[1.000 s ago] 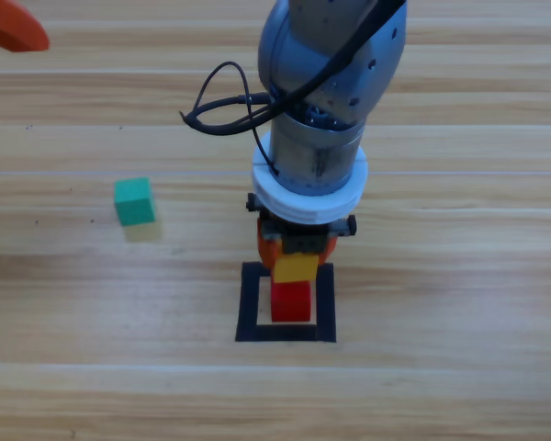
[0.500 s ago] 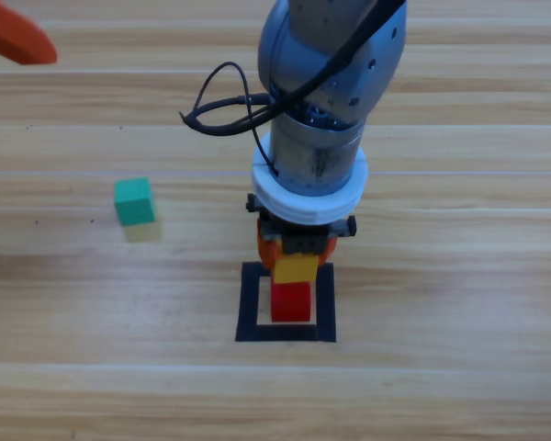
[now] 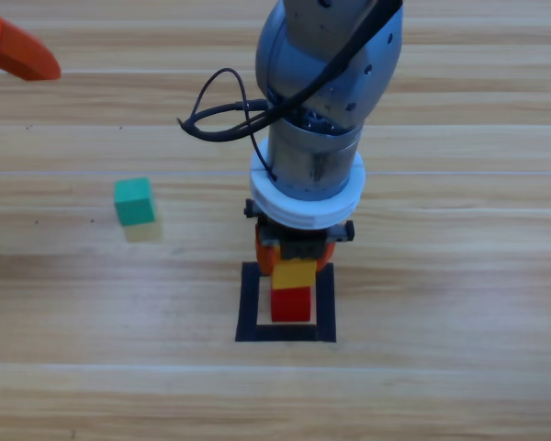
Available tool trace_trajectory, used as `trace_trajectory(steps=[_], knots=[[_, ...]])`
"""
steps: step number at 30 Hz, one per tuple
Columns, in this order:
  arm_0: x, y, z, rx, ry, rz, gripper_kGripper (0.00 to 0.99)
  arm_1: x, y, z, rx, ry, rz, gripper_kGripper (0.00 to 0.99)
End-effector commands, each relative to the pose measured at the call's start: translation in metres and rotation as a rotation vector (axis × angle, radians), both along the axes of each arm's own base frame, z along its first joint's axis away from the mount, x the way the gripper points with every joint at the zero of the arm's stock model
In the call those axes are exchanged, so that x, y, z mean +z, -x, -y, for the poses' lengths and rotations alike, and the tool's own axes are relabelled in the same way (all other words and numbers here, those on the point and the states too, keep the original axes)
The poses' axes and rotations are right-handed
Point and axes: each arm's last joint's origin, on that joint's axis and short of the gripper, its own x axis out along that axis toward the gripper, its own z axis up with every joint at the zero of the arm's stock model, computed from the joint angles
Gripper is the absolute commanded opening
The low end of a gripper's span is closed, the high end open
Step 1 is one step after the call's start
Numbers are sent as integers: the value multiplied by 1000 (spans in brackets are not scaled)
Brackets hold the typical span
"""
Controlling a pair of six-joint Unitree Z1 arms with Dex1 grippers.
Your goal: Stack the blocks in the rectangular block: red at the bottom, yellow in the middle, green on top
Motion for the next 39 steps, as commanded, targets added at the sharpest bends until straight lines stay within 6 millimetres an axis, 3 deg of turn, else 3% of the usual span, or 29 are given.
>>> trace_trajectory(steps=[1,21,22,23,24,25,26,34,39], knots=[[-17,-9,0,17,-1,-48,990,-39,13,-17,44,68,-56,110],[-26,-11,-1,18,3,-56,990,-49,12,-18,42,91,-61,127],[-26,-11,-1,18,3,-56,990,-48,11,-18,42,87,-58,193],[-26,-11,-1,18,3,-56,990,-48,11,-18,42,88,-59,330],[-25,-10,-1,17,4,-55,990,-47,11,-18,41,87,-55,543],[-26,-11,-1,18,3,-56,990,-44,11,-17,41,86,-47,827],[-26,-11,-1,20,5,-57,990,-41,12,-17,41,84,-42,980],[-28,-11,-1,21,7,-58,990,1,18,-9,37,46,49,990],[-23,-16,-1,81,60,-24,990,65,52,3,75,-21,198,990]])
